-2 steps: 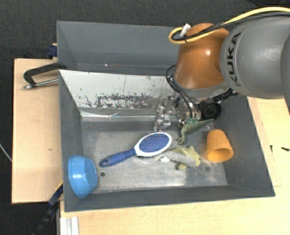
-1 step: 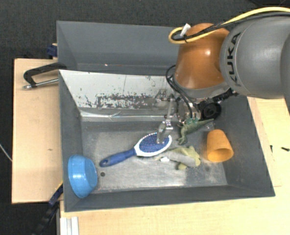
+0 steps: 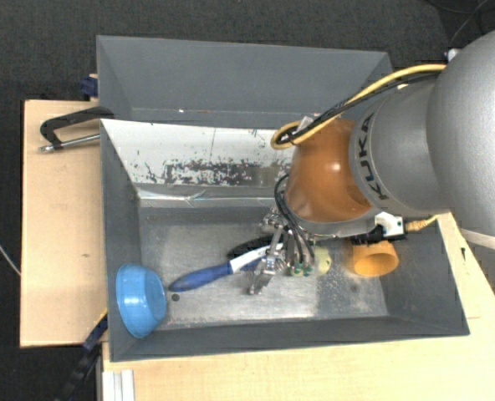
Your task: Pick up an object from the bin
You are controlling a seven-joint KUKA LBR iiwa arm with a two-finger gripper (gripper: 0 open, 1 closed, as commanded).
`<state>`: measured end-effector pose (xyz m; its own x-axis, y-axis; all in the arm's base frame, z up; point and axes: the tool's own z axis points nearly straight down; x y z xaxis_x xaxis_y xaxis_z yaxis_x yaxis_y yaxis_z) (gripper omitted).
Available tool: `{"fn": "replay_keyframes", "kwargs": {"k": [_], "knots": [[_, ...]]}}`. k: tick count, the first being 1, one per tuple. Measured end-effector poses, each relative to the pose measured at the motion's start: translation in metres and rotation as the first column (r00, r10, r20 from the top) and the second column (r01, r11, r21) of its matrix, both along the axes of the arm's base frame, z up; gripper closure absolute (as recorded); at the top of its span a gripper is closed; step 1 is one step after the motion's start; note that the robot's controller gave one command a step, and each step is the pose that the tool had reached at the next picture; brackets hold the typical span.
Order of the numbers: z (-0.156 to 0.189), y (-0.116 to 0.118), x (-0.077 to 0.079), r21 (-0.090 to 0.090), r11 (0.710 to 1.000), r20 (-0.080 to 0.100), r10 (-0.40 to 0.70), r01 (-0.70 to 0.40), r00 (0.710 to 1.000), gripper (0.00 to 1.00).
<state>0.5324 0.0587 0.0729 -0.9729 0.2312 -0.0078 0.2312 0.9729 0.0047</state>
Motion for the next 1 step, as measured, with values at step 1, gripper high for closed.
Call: {"fn": "replay_keyframes", "kwargs": {"k": [1], "knots": [[0.0022, -0.0001, 0.0024, 0.001, 1.0, 0.007, -0.001, 0.001, 1.0, 1.0]]}}
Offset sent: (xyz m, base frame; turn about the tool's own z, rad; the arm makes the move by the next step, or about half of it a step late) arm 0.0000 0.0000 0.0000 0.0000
